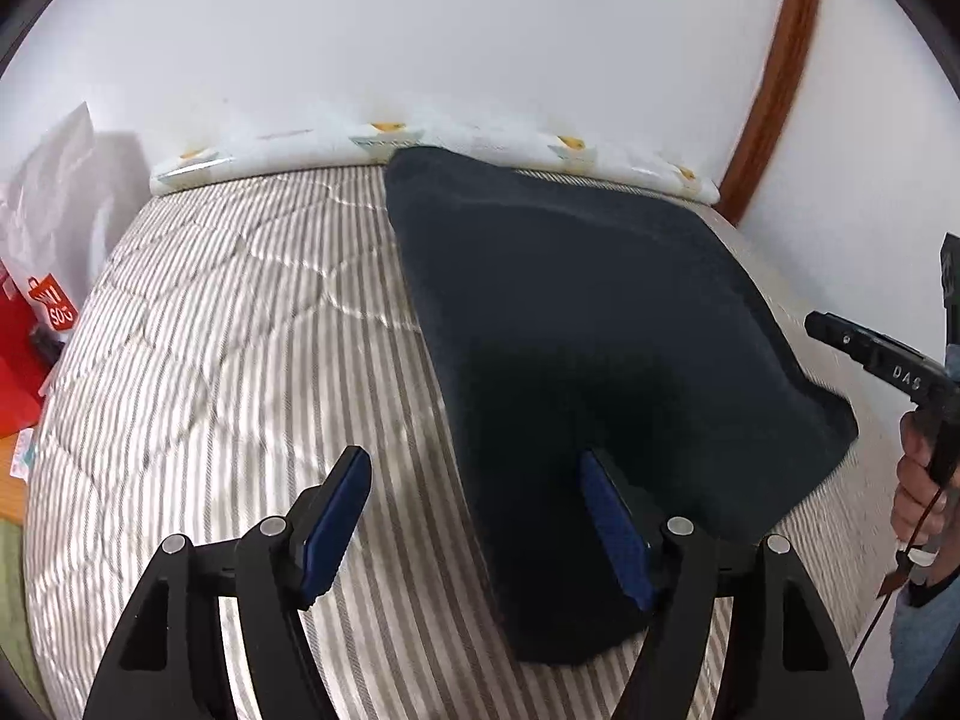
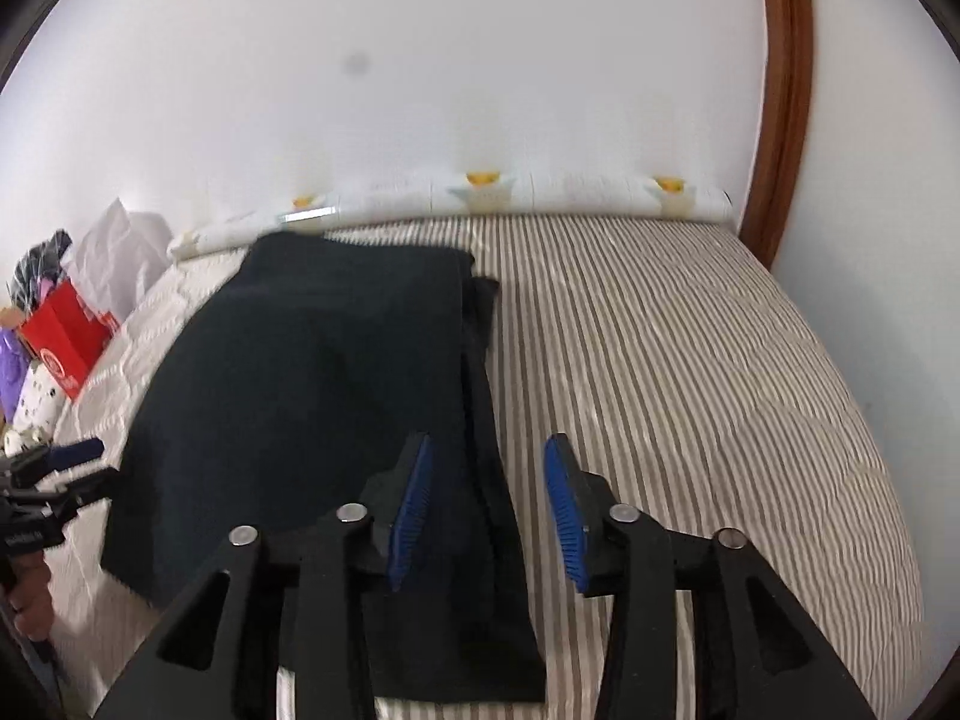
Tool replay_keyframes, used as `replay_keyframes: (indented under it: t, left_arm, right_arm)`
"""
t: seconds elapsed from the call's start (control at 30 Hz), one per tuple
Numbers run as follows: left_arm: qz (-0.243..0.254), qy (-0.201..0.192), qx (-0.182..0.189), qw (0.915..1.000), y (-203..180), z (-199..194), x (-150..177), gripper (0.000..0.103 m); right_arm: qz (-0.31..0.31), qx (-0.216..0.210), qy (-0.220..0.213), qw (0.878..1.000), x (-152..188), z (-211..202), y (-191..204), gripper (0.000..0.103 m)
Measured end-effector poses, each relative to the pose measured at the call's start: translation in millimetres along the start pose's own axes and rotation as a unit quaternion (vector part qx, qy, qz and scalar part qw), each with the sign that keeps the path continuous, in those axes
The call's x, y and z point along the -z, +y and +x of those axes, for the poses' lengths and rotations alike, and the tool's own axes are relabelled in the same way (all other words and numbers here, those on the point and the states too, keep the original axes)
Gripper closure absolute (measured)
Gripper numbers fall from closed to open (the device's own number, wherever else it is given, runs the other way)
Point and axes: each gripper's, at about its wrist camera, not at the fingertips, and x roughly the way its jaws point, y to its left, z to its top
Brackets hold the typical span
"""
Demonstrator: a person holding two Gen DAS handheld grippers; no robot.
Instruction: Fold small clothes
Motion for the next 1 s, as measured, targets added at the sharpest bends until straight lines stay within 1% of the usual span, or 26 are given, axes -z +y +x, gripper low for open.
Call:
replay_keyframes:
  t: [0.13,0.27,0.47,0.53,0.57,0.6,0.63,0.67,0.7,0.73,0.77,0.8,0.83,0.87,0.93,0.97,1.0]
  left_arm:
    - [0.000,-0.002,-0.012,0.9999,5,7,-22,0.034]
    - [0.005,0.000,-0.022,0.9997,9,20,-39,0.034]
    - [-0.003,0.005,-0.007,1.0000,15,46,-54,0.032]
    - [-0.009,0.008,0.000,0.9999,16,54,-59,0.032]
    - [-0.011,0.009,0.001,0.9999,15,58,-61,0.032]
    - [-0.012,0.009,0.001,0.9999,15,62,-65,0.032]
    - [-0.012,0.008,0.000,0.9999,14,64,-66,0.031]
    - [-0.012,0.007,-0.001,0.9999,14,65,-68,0.031]
    - [-0.011,0.008,0.000,0.9999,14,66,-69,0.031]
    - [-0.008,0.009,0.004,0.9999,14,66,-71,0.031]
    - [-0.006,0.008,0.006,0.9999,14,66,-71,0.031]
    - [-0.004,0.006,0.007,0.9999,14,65,-72,0.031]
    - [-0.002,0.006,0.009,0.9999,14,65,-72,0.031]
    - [0.000,0.005,0.006,1.0000,12,66,-73,0.031]
    - [0.001,0.008,0.000,1.0000,10,67,-73,0.031]
    - [0.000,0.010,-0.002,0.9999,10,66,-72,0.031]
    - [0.000,0.010,-0.001,0.9999,11,64,-70,0.031]
  right_arm:
    - [0.001,-0.008,0.010,1.000,-30,18,6,0.059]
    - [0.013,-0.022,0.039,0.999,-58,58,8,0.059]
    - [0.040,-0.048,0.068,0.996,-87,113,9,0.059]
    - [0.059,-0.048,0.080,0.994,-95,133,7,0.059]
    - [0.068,-0.056,0.085,0.992,-99,142,7,0.060]
    - [0.074,-0.073,0.088,0.991,-102,149,7,0.071]
    - [0.070,-0.090,0.089,0.990,-104,153,9,0.090]
    - [0.057,-0.099,0.080,0.990,-107,151,11,0.091]
    - [0.040,-0.100,0.053,0.993,-109,142,12,0.093]
    - [0.027,-0.107,0.015,0.994,-111,128,9,0.094]
    - [0.026,-0.108,-0.001,0.994,-113,121,4,0.094]
    - [0.037,-0.108,0.002,0.993,-114,122,-2,0.094]
    - [0.050,-0.109,0.017,0.993,-115,130,-6,0.094]
    - [0.059,-0.103,0.039,0.992,-115,143,-8,0.094]
    - [0.053,-0.074,0.092,0.992,-110,168,-5,0.092]
    - [0.048,-0.069,0.099,0.992,-110,170,-5,0.092]
    - [0.047,-0.064,0.089,0.993,-110,158,-7,0.088]
